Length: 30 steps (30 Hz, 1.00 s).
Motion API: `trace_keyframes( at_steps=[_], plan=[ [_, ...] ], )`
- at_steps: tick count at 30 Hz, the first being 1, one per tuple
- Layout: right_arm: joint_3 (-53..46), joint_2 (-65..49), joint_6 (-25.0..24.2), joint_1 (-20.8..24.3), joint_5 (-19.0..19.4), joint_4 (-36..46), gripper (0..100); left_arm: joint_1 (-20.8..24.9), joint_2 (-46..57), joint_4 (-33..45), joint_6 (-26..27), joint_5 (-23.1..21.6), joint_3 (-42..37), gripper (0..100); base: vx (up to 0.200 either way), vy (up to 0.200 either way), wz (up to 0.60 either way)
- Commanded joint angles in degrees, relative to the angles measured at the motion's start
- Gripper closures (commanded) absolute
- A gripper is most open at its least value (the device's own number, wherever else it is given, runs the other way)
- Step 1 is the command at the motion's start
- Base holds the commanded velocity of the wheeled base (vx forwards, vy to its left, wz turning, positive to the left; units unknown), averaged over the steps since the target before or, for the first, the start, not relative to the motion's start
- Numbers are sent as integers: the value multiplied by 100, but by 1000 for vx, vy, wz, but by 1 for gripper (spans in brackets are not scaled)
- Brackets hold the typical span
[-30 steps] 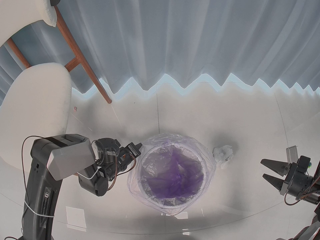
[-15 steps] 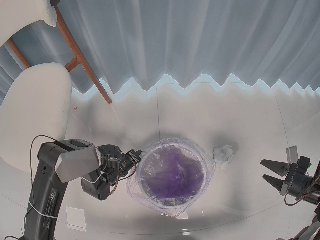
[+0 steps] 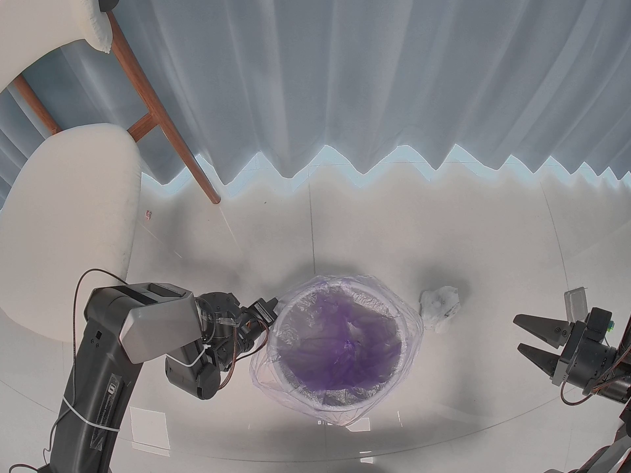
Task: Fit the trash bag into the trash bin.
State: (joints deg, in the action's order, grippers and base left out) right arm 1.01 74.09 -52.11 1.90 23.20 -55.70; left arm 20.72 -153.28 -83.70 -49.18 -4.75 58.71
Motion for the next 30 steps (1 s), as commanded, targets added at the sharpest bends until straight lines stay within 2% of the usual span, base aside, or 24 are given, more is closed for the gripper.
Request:
trace_keyframes(
  at_steps=[1,2,5,7,10,15,18,22,26,30],
  plan=[
    [-75,9,0,3,0,-2,0,-7,18,12,5,-8,-61,100,0,0,0],
    [-75,17,-9,3,0,-2,0,2,35,3,5,-8,-88,0,0,0,0],
    [-75,9,0,3,0,-2,0,-16,53,-15,-4,27,-88,0,0,0,0],
    [-75,9,8,3,0,-2,0,-68,132,-129,5,379,-44,0,0,0,0],
    [-75,17,0,3,9,-2,0,-51,554,-243,-118,616,-193,0,0,0,0],
    [-75,44,8,3,18,59,0,28,1371,-243,-505,616,-562,0,0,0,0],
    [-75,44,8,3,18,138,0,204,1741,-243,-532,607,-817,0,0,0,0],
    [-75,9,52,3,18,270,0,547,2707,-252,-461,607,-1643,0,0,0,0],
    [-75,9,61,3,18,288,0,547,3604,-243,-549,581,-2303,0,0,0,0],
    [-75,17,52,3,18,296,0,520,4166,-252,-734,264,-3375,0,-100,0,0]
  ],
)
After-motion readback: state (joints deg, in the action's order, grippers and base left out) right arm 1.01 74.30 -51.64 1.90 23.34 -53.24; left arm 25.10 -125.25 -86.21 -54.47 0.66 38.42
